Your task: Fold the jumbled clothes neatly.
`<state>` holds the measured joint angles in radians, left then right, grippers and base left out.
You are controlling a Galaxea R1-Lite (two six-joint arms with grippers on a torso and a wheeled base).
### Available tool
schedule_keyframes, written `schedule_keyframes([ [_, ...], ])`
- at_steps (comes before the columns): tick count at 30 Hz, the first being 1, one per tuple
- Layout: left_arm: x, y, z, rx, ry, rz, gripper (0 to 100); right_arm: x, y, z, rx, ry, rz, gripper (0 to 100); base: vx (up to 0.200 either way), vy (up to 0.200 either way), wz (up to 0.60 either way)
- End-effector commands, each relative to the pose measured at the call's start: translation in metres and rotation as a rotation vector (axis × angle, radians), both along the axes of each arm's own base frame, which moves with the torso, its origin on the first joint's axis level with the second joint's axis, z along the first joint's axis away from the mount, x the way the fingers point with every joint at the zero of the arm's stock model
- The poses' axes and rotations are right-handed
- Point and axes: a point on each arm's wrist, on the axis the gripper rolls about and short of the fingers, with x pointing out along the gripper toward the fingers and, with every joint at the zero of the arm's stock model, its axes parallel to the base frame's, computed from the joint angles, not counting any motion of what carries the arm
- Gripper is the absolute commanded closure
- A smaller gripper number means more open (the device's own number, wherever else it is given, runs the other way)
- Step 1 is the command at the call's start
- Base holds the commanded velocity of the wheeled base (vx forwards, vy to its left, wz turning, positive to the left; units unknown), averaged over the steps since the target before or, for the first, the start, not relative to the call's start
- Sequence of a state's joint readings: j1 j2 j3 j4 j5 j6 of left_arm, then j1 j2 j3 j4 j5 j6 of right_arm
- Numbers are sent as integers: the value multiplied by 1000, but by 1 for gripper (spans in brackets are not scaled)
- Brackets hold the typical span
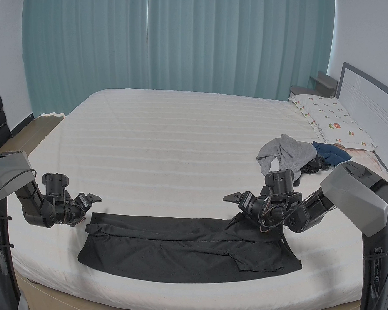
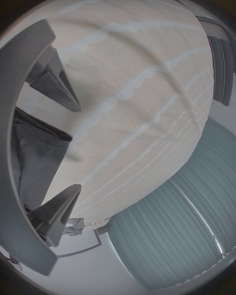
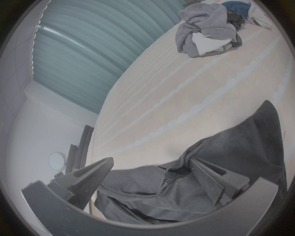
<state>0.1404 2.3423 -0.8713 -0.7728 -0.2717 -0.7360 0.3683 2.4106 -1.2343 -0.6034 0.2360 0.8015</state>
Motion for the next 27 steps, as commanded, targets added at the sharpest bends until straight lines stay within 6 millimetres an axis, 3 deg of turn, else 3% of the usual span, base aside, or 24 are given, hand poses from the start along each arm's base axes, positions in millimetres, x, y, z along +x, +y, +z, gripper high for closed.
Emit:
schedule_keyframes([
  [1,0,0,0,0,-2,1,0,7,3,0,29,-11,-16,0,0,0,0],
  [5,0,0,0,0,0,1,0,9,8,-17,26,22,-19,0,0,0,0],
  [10,1,0,1,-2,-3,3,0,5,14,-24,14,49,-5,0,0,0,0],
  [17,0,4,6,-11,-12,20,0,3,2,11,27,-13,-45,0,0,0,0],
  [18,-2,4,19,-7,-39,22,0,-2,-4,24,18,-31,-73,0,0,0,0],
  [20,-8,3,42,7,-79,29,0,-10,-10,30,-6,-22,-108,0,0,0,0],
  [22,-8,3,42,7,-79,29,0,-10,-10,30,-6,-22,-108,0,0,0,0],
  [23,-24,-2,64,10,-77,19,0,-22,-19,34,-34,-2,-153,0,0,0,0],
  [27,-34,-19,67,2,28,-24,0,-41,-29,36,-33,38,-184,0,0,0,0],
])
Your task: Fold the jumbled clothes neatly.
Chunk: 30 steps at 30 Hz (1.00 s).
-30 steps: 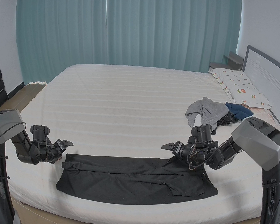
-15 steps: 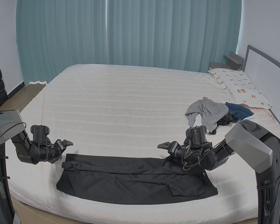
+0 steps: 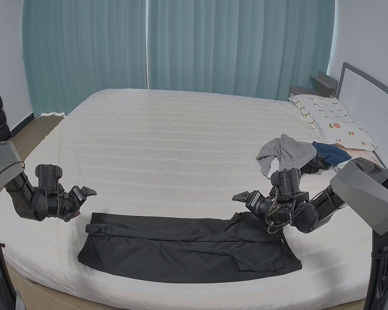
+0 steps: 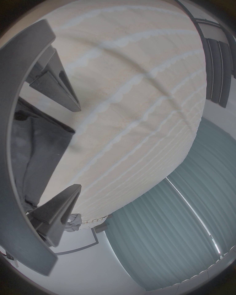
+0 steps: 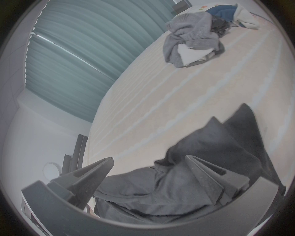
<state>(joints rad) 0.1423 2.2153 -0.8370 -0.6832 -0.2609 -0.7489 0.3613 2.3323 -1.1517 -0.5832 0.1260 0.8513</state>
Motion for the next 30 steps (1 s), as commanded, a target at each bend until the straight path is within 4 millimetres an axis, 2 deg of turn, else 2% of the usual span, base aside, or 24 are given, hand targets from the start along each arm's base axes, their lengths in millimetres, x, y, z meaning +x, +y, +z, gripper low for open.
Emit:
schedule_keyframes([
  [1,-22,-22,32,5,53,-52,0,-31,-20,21,5,31,-70,0,0,0,0],
  [4,-33,-35,25,21,114,-62,0,-41,-25,21,25,63,-96,0,0,0,0],
  [9,-52,-57,6,97,208,-59,0,-45,-33,19,32,80,-118,0,0,0,0],
  [12,-60,-63,0,134,242,-53,0,-49,-36,14,30,84,-123,0,0,0,0],
  [16,-59,-64,1,136,239,-33,0,-52,-37,10,38,66,-121,0,0,0,0],
  [19,-51,-64,1,111,211,35,0,-55,-34,7,39,60,-111,0,0,0,0],
  [23,-47,-67,-11,110,204,49,0,-59,-35,11,42,53,-108,0,0,0,0],
  [30,-44,-66,-18,144,185,89,0,-68,-33,8,24,77,-97,0,0,0,0],
])
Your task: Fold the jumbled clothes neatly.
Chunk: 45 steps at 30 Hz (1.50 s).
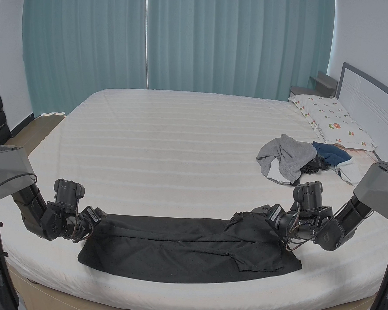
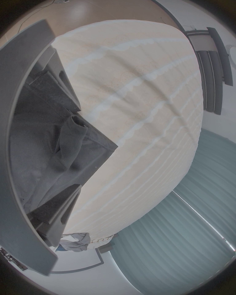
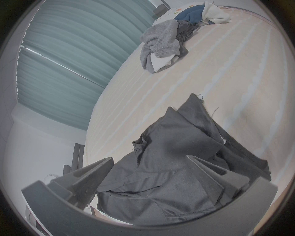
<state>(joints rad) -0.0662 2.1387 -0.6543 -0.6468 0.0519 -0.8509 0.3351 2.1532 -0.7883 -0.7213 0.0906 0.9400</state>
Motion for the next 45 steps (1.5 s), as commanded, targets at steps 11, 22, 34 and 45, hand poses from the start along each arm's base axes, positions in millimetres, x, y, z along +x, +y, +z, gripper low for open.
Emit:
schedule_keyframes([
  [11,7,0,13,-28,-127,89,100,-23,20,6,-58,83,55,0,0,0,0],
  [22,8,1,15,-51,-146,106,100,-20,16,-12,-142,153,24,0,0,0,0],
  [34,9,1,17,-66,-155,118,100,6,2,-32,-143,177,-41,0,0,0,0],
  [45,10,1,18,-67,-160,119,100,11,4,-32,-156,152,-72,100,0,0,0],
])
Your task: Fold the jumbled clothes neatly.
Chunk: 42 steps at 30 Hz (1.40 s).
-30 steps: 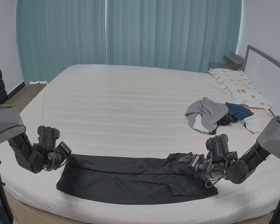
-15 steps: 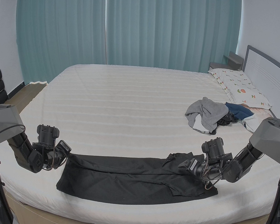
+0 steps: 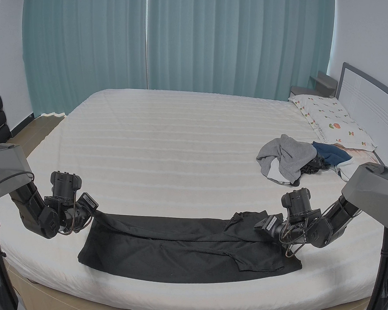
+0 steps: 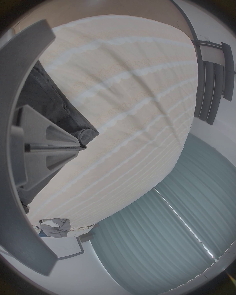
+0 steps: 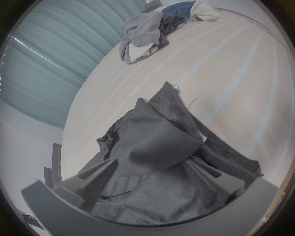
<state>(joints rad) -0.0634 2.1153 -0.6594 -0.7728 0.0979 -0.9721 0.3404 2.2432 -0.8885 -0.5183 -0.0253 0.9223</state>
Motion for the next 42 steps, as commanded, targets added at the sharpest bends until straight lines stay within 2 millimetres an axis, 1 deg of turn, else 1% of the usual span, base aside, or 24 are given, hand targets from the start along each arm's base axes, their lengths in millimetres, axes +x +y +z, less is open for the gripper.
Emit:
schedule_keyframes([
  [1,0,0,0,2,1,1,100,1,1,-2,-8,-3,-4,100,0,0,0],
  [3,0,0,-1,2,2,1,100,2,0,3,-1,-14,-6,100,0,0,0],
  [6,1,1,-2,3,4,3,100,9,-6,7,10,-34,-28,100,0,0,0],
  [9,1,1,0,3,-2,3,100,13,-9,10,20,-46,-46,100,0,0,0],
  [16,5,5,4,1,-28,18,100,17,-9,25,59,-103,-67,100,0,0,0],
  [17,7,7,6,-10,-53,30,100,20,-9,29,78,-142,-76,100,0,0,0],
  [19,9,7,6,-22,-71,40,100,23,-10,29,93,-172,-88,100,0,0,0],
  [22,13,8,9,-61,-141,70,100,34,-10,33,163,-299,-114,100,0,0,0],
  [24,13,8,9,-65,-154,74,100,35,-10,33,175,-325,-116,100,0,0,0],
  [25,15,10,9,-73,-193,87,100,39,-14,34,200,-399,-129,100,0,0,0],
  [28,16,16,8,-88,-227,110,100,37,-16,33,207,-429,-126,100,0,0,0],
  [31,16,22,2,-97,-244,125,100,33,-17,28,195,-413,-121,100,0,0,0],
  [33,15,24,0,-97,-251,126,100,32,-18,27,188,-410,-119,100,0,0,0],
  [36,6,24,-13,-80,-243,117,100,22,-20,19,140,-375,-84,100,0,0,0],
  [40,-2,24,-23,-18,-228,67,100,12,-22,11,79,-341,-42,100,0,0,0],
  [42,-15,22,-29,19,-191,-15,100,5,-24,7,45,-321,-19,100,0,0,0],
])
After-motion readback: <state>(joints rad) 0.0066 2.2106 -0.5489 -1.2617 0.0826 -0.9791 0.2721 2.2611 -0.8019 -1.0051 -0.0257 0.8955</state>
